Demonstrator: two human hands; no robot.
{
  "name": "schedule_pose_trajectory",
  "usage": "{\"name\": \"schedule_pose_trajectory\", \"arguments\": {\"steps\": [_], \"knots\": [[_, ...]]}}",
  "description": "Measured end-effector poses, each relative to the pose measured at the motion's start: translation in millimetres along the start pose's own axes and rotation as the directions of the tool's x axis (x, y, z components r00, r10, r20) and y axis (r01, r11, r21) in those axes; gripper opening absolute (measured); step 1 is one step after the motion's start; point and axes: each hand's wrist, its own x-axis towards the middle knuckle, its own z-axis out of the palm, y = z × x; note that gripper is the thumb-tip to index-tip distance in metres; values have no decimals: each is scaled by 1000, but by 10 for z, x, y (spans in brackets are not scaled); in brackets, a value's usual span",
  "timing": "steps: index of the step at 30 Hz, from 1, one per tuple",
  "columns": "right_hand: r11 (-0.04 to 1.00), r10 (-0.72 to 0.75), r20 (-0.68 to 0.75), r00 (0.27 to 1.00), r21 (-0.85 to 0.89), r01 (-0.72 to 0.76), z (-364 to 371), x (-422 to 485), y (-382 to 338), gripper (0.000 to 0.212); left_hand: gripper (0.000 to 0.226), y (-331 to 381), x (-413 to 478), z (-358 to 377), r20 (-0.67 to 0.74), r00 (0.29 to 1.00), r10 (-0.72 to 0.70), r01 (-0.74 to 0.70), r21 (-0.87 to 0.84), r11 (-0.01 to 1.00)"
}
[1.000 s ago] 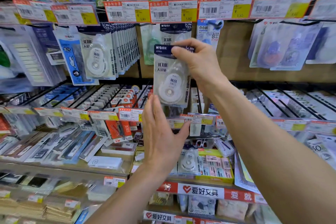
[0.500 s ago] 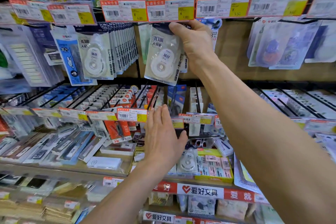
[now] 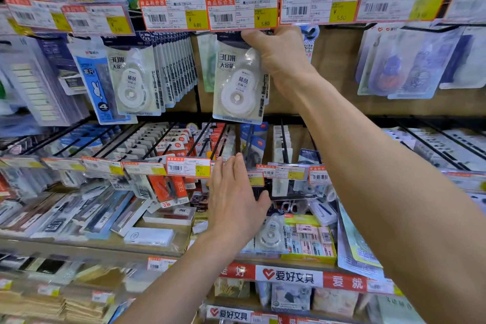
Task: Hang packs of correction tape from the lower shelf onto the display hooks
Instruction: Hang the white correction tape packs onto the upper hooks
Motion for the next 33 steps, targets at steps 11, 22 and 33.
{"name": "schedule_pose_trajectory", "arguments": {"steps": [11, 22, 33], "knots": [[1000, -2, -39, 999, 19, 3, -20, -51, -27, 17, 88, 16, 6, 16, -12, 1000, 11, -11, 11, 1000], [987, 8, 24, 1000, 159, -12, 50, -12, 38, 15, 90, -1, -2, 30, -25, 1000, 15, -15, 10, 1000], [996, -32, -66, 997, 86, 38, 36, 4, 54, 9, 90, -16, -2, 42, -37, 999, 25, -25, -4, 1000]]}}
